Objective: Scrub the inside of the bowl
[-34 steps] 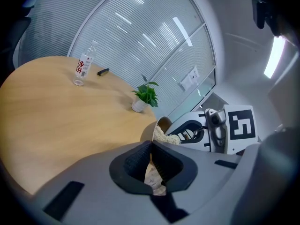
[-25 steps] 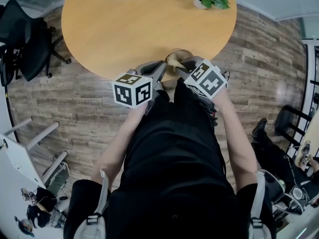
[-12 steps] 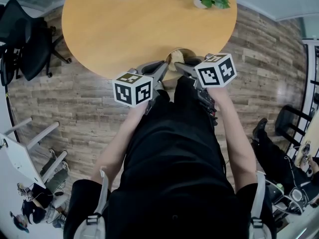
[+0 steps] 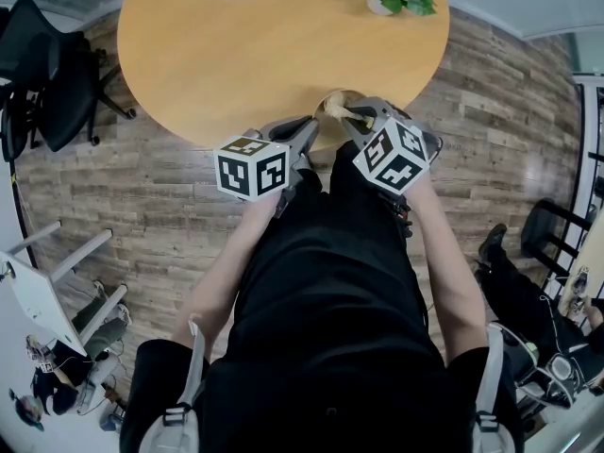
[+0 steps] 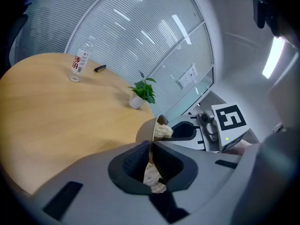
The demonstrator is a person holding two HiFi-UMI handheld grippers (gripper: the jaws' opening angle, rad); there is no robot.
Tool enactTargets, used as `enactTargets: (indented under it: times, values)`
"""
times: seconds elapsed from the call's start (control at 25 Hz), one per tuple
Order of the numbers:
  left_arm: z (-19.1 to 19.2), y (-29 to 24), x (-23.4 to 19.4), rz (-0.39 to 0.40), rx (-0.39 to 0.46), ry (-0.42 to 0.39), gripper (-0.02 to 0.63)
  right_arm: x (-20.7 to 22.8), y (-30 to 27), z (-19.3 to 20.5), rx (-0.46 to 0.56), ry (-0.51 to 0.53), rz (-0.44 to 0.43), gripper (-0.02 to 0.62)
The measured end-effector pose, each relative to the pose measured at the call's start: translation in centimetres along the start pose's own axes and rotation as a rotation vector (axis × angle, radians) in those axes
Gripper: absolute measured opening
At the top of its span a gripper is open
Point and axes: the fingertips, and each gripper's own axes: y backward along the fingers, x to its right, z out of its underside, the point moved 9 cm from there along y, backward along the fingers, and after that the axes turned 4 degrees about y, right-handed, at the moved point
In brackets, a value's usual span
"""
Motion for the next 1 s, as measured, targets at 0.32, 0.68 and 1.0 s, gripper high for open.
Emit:
enactTargets:
  times: [0.32, 0.68, 1.0]
  values:
    - [-0.2, 0.0, 0.4, 0.026, 0.002, -0.012, 0.028, -0.6, -1.3, 0.5, 0.035, -0.366, -0.169, 0.037]
    - [0.0, -0.1, -0.1, 0.016, 0.007, 0.011, 0.026, 0.5, -0.7, 1.5, 0.229, -0.932, -0.447, 0.037]
    - [0.9, -1.0, -1.8, -0.023, -0.024, 0.099, 0.026, 0.5, 1.0, 2.0, 0.286, -0.958, -0.474, 0.037]
